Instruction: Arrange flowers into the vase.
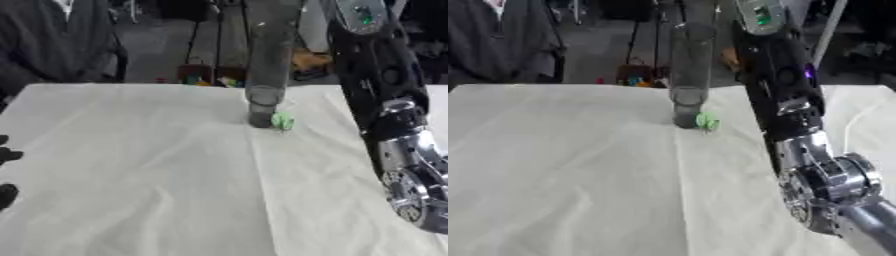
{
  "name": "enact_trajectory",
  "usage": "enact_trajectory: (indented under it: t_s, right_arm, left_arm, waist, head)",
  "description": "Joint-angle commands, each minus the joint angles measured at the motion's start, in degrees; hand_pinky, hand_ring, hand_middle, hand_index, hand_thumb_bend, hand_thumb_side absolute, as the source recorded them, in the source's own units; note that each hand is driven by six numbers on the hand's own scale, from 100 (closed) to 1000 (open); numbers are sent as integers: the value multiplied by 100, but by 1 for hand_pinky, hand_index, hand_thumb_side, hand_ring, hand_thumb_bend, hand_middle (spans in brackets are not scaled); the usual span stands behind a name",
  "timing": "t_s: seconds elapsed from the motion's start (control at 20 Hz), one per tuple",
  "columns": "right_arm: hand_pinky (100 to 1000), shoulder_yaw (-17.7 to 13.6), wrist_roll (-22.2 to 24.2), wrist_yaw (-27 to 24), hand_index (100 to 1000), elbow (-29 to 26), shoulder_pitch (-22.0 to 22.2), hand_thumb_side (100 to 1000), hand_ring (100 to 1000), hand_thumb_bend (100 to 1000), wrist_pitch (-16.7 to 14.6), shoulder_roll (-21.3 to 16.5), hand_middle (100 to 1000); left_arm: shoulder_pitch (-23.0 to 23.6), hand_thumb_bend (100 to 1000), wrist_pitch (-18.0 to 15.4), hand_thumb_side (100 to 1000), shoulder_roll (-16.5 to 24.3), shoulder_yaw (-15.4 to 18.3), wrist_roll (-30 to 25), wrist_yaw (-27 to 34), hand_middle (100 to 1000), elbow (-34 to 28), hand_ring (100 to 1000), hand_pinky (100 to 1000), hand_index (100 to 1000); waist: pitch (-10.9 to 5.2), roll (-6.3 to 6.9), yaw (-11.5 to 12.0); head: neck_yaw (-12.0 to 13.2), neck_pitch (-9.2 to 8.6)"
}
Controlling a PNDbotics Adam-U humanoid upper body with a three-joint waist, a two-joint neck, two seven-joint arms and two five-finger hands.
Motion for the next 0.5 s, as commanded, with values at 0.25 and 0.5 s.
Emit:
enact_trajectory:
  t_s: [0.25, 0.5]
  right_arm:
    - [100, -57, 5, -158, 183, -241, -168, 548, 100, 100, -87, -38, 100]
    - [100, -86, 23, -71, 185, -221, -118, 572, 100, 100, -192, -33, 100]
  left_arm:
    - [-133, 1000, 1, 510, 9, -18, -46, 30, 755, -123, 677, 914, 644]
    - [-163, 1000, 1, 510, -4, -24, -54, 37, 755, -132, 677, 915, 643]
  waist:
    - [-22, 54, 117]
    - [25, 44, 183]
  head:
    - [-294, -142]
    - [-400, -224]
